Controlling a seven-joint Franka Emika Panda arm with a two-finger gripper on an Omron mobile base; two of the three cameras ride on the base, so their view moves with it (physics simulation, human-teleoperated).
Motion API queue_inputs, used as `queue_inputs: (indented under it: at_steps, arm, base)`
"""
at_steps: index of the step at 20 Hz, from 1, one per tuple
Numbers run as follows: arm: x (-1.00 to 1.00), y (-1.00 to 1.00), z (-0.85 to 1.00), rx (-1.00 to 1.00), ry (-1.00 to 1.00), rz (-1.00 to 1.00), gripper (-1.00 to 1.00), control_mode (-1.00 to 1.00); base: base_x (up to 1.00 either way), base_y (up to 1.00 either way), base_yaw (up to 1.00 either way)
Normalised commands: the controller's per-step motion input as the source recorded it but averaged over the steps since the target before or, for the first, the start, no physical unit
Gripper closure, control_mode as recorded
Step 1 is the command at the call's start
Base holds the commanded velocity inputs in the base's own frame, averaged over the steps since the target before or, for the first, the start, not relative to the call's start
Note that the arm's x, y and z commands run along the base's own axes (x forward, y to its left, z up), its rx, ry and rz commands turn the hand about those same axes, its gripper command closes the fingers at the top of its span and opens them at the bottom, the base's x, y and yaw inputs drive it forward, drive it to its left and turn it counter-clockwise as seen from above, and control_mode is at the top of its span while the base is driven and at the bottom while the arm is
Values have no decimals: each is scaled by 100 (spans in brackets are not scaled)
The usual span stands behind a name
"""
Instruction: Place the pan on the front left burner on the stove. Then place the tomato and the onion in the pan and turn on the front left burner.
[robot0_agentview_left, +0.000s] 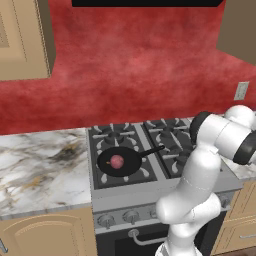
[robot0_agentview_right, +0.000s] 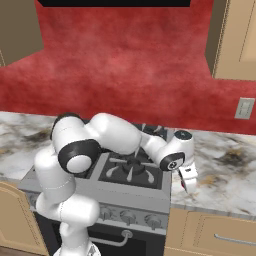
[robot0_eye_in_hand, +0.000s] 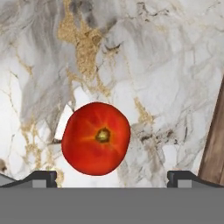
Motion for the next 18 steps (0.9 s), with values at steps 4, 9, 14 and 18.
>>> queue_inputs:
  at_steps: [4,9,14,18]
  arm:
    - [14,-12,-13,0,0,1,-100,-100]
    - [16,-12,-9,0,0,1,-100,-100]
    - [9,-10,-12,0,0,1,-100,-100]
    - [2,-13,-18,0,0,1,-100,-100]
  base:
    - [0,0,0]
    - [0,0,0]
    - [0,0,0]
    - [0,0,0]
